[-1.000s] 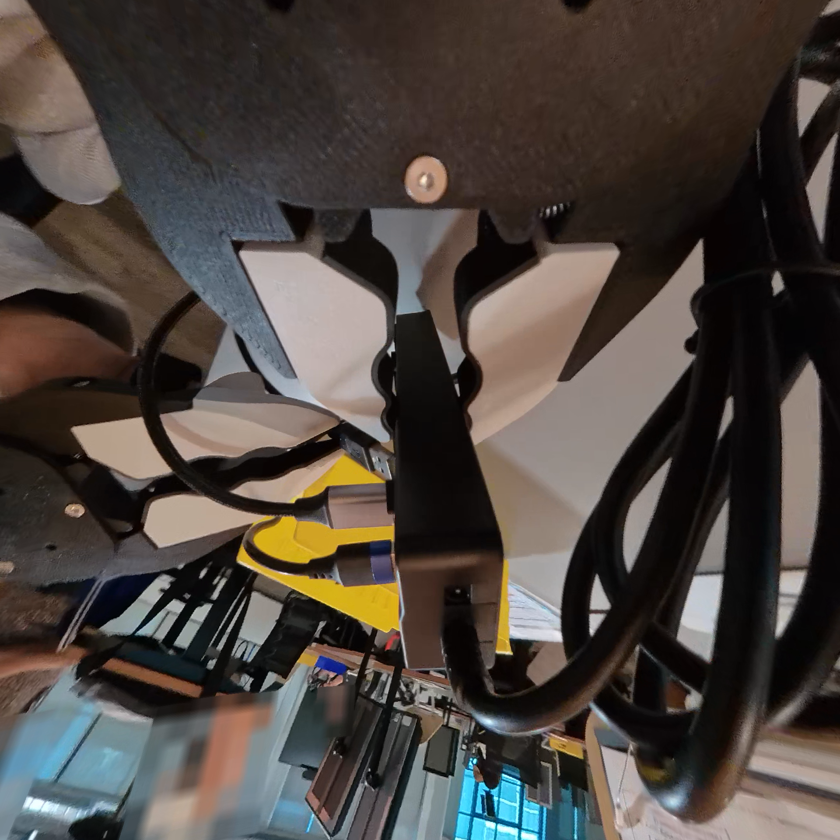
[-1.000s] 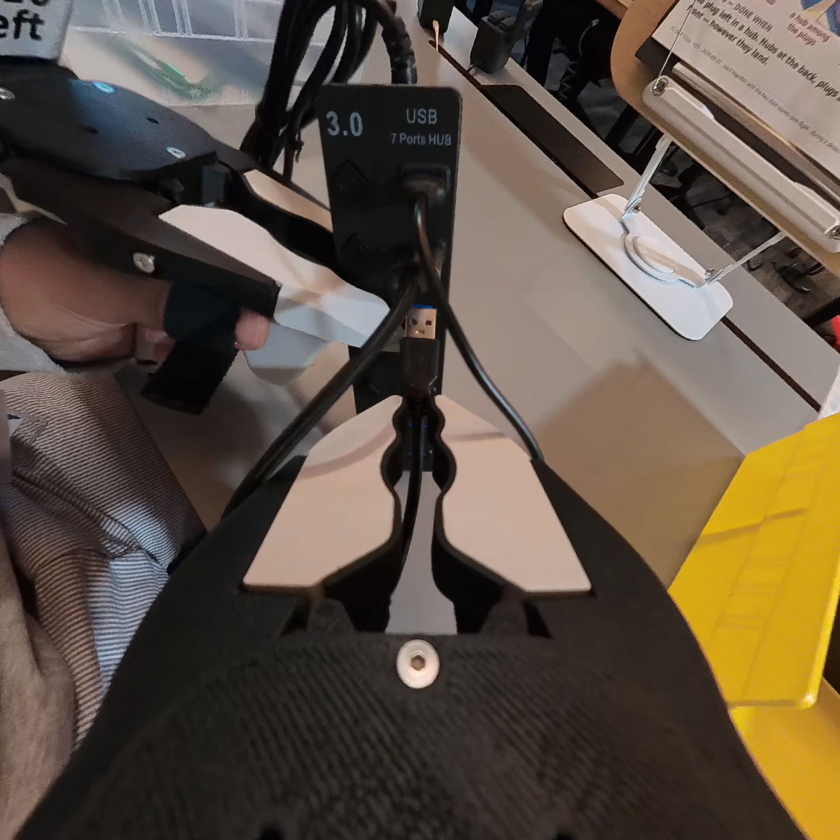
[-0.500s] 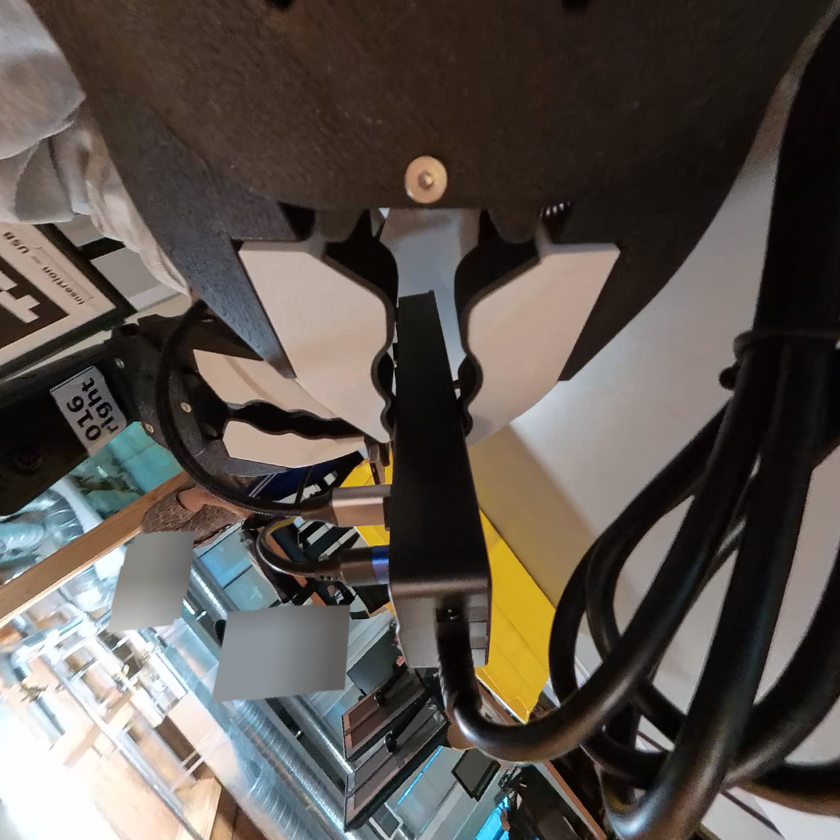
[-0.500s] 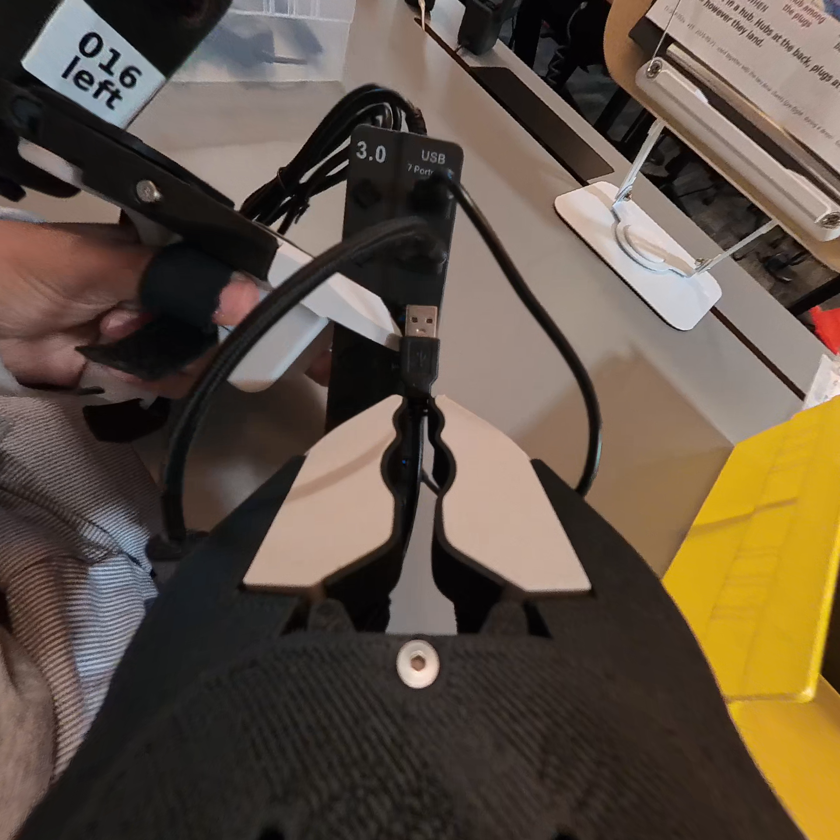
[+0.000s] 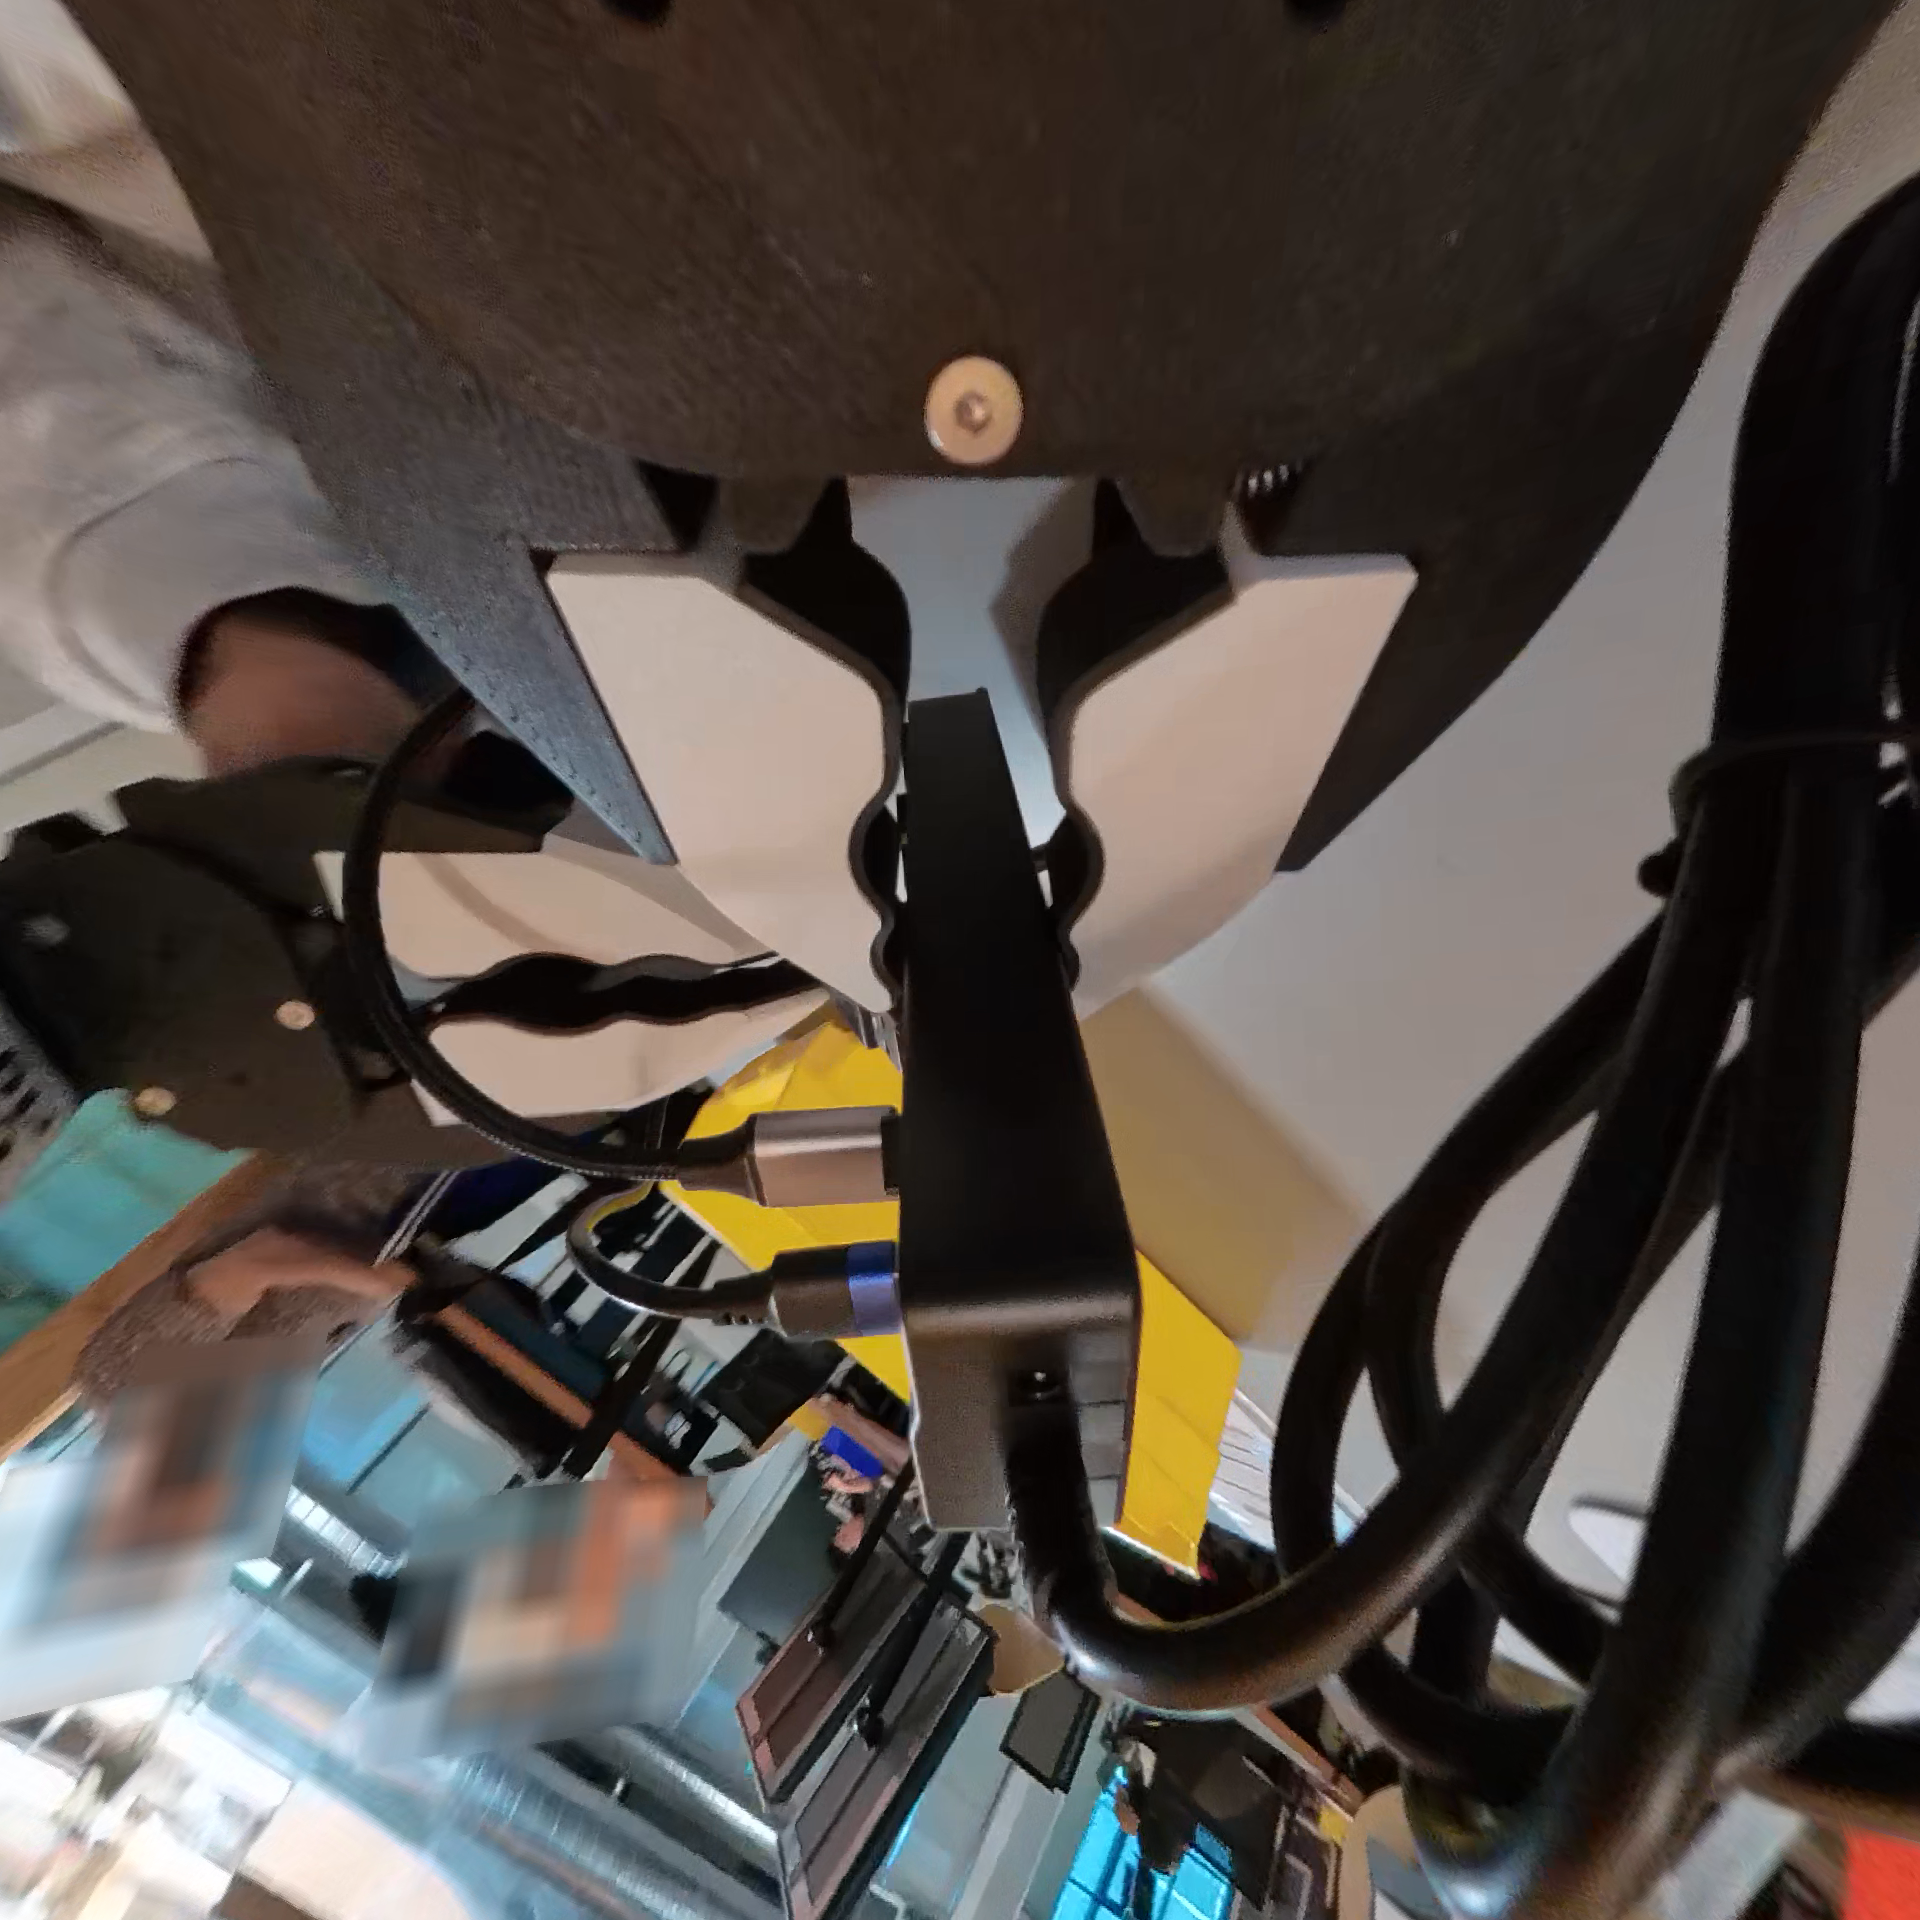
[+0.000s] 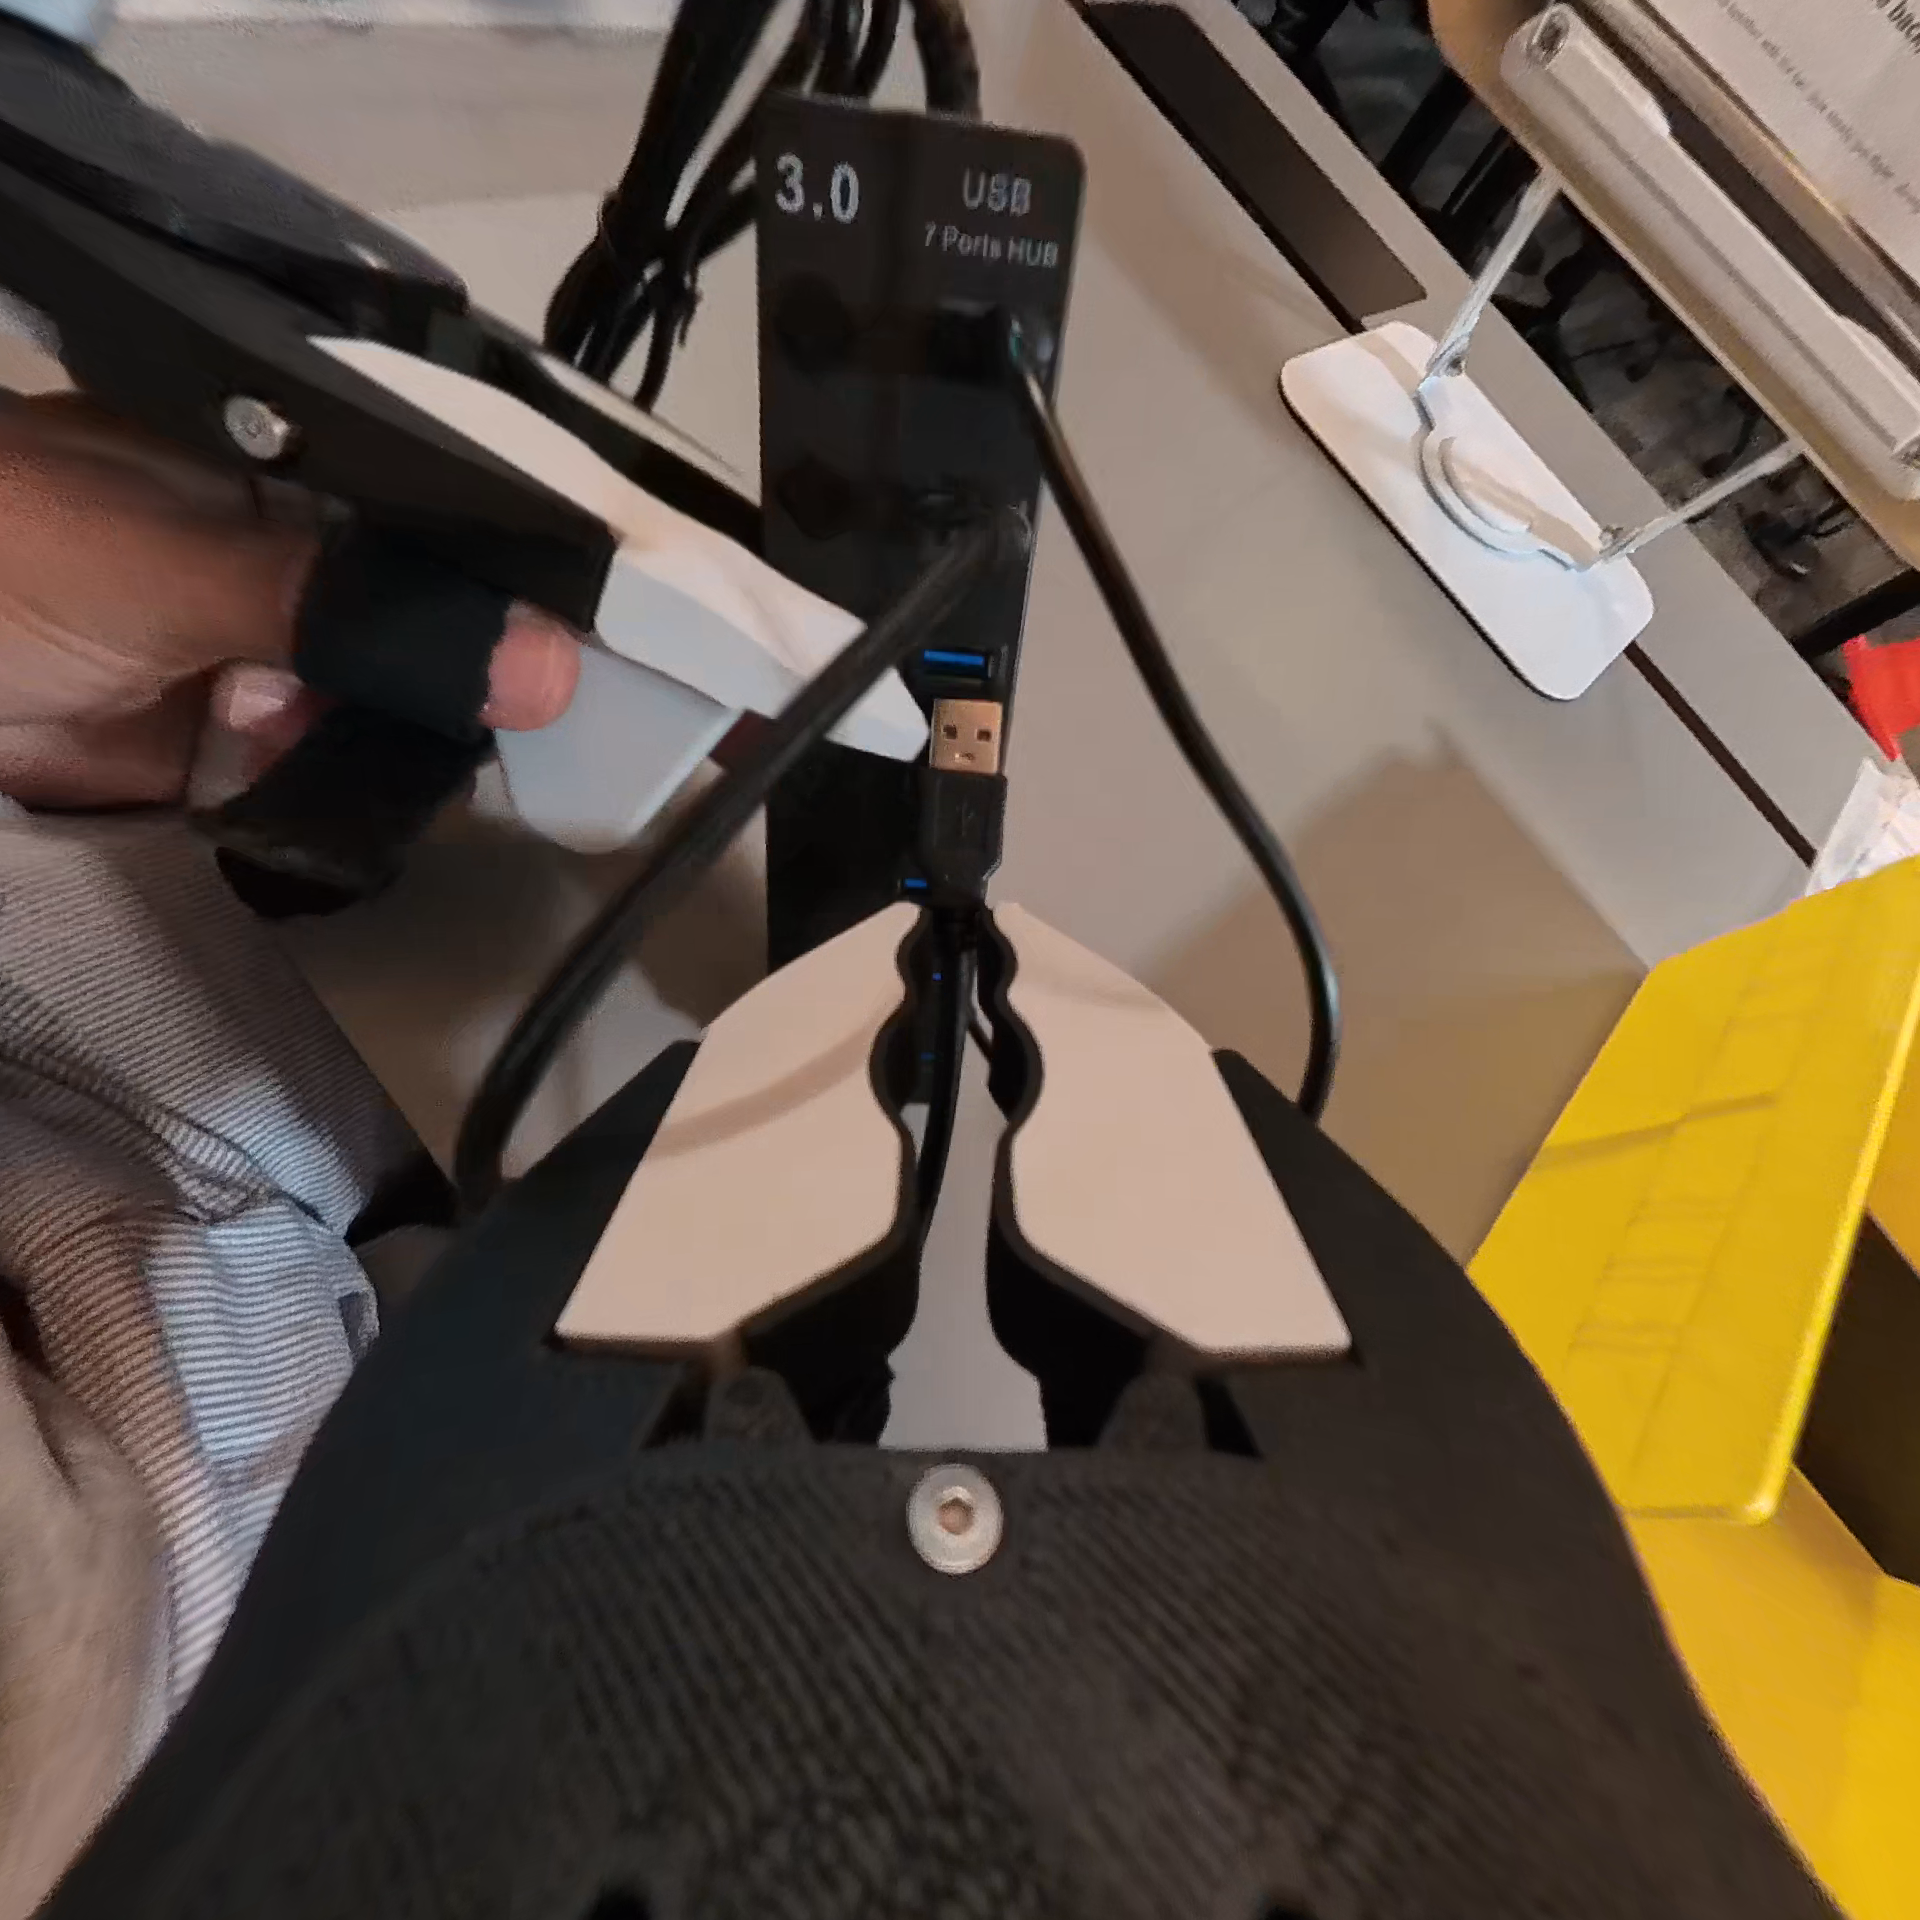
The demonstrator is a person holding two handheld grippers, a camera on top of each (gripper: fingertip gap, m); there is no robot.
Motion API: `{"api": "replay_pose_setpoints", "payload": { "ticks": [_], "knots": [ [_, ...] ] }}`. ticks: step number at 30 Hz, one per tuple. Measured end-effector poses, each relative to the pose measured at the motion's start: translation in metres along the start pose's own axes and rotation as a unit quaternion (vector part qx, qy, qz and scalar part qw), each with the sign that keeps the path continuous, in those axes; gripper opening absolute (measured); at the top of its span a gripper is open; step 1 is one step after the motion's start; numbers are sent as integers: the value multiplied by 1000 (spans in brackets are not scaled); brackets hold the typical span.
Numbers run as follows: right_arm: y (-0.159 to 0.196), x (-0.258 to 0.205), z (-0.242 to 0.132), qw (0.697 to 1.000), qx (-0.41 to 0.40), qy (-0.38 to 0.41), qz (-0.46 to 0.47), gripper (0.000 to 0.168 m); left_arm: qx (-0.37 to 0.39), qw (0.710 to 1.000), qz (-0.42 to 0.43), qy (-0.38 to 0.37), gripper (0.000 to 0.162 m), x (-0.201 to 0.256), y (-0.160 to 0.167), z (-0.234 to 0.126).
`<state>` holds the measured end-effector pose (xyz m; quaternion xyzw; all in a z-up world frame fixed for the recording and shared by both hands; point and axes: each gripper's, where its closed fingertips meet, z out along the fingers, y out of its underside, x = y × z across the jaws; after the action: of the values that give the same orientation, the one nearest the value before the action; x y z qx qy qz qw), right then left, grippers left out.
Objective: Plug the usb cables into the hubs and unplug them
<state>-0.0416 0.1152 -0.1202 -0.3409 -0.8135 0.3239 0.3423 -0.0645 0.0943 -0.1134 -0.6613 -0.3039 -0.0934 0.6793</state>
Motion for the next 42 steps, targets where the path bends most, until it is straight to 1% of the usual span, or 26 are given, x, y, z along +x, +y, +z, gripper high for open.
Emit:
{"api": "replay_pose_setpoints", "payload": {
  "ticks": [1, 6, 9, 12, 15, 20, 22, 24, 31, 33, 38, 40, 42],
  "knots": [
    [1, 0, -1, 1000, -10, 2, -4, 8, -3, 999, 31, -11, 24, 1, 0, 0],
    [5, 0, -10, 999, -46, 13, -20, 8, -6, 980, 190, -64, 24, 7, -2, -1],
    [4, 2, -16, 998, -51, 25, -33, 8, -1, 972, 221, -78, 23, 9, -3, -1],
    [-1, 2, -22, 997, -44, 33, -48, 8, -3, 977, 203, -69, 23, 8, -1, 0],
    [-9, -2, -27, 999, -24, 19, -39, 8, -2, 984, 171, -42, 24, 11, -1, 1],
    [-15, -6, -30, 1000, 4, -10, -6, 8, 20, 998, 66, 7, 25, 12, -5, -1],
    [-12, -4, -28, 1000, 4, -11, 2, 8, 35, 998, 26, 36, 24, 14, -10, -3],
    [-10, -3, -25, 1000, 6, -7, 3, 8, 43, 998, 3, 48, 24, 14, -13, -5],
    [-8, 1, -21, 1000, 22, -1, 7, 8, 23, 1000, -11, 19, 24, 5, -5, -1],
    [-8, 3, -21, 999, 33, -9, 24, 8, 25, 999, -22, -2, 25, -4, -6, -2],
    [-9, 17, -28, 994, 68, -35, 84, 8, 64, 993, -100, -28, 24, -37, -24, -18],
    [-18, 29, -37, 991, 85, -35, 100, 8, 74, 991, -107, -35, 24, -47, -31, -24],
    [-34, 45, -52, 989, 103, -33, 105, 8, 85, 991, -90, -44, 24, -52, -38, -29]
  ]
}}
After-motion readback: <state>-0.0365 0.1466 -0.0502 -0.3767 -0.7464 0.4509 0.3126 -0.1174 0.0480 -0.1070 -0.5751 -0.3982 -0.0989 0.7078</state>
